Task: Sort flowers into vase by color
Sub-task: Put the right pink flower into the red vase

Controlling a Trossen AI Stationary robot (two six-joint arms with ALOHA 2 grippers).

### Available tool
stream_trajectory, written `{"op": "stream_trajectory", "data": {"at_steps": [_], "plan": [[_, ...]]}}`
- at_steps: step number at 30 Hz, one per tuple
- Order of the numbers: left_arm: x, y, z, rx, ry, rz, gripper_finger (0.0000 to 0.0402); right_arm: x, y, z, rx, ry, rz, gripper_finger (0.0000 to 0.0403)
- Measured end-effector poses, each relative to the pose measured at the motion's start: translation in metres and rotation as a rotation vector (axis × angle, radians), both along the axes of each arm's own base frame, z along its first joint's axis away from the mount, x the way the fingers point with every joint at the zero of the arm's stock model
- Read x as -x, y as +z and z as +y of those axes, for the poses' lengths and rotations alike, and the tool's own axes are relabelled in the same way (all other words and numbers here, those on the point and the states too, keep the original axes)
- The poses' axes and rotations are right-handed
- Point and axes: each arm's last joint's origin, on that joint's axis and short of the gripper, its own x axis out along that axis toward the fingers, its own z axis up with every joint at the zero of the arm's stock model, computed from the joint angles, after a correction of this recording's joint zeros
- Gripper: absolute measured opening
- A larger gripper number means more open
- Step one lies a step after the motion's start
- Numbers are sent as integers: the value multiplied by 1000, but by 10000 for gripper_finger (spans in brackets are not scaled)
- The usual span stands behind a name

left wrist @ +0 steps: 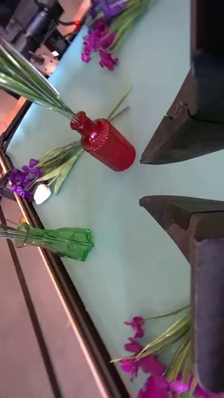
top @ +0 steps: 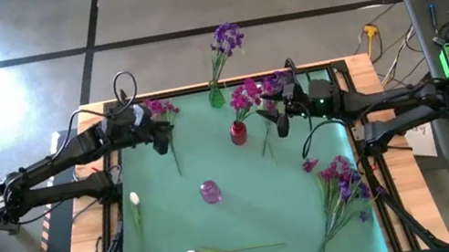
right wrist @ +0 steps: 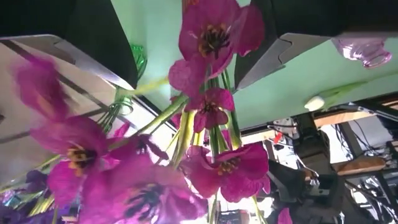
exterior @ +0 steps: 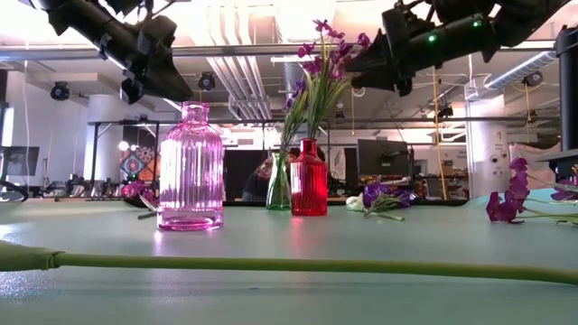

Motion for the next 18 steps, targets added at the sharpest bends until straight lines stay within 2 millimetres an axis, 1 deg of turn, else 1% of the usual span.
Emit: {"op": "stream_trajectory", "data": {"at_steps": [3, 7, 13, 18], "plan": [[2, 2, -1, 56, 26, 15, 79, 5, 1, 1, -17, -3, 22, 268], [3, 11, -5, 119, 33, 77, 79, 12, 3, 3, -43, -7, 39, 270], [1, 30, -12, 163, 8, 134, 79, 19, 2, 6, -90, -14, 81, 266], [5, 41, -22, 234, 46, 211, 79, 23, -3, 7, -149, -26, 129, 267]]}}
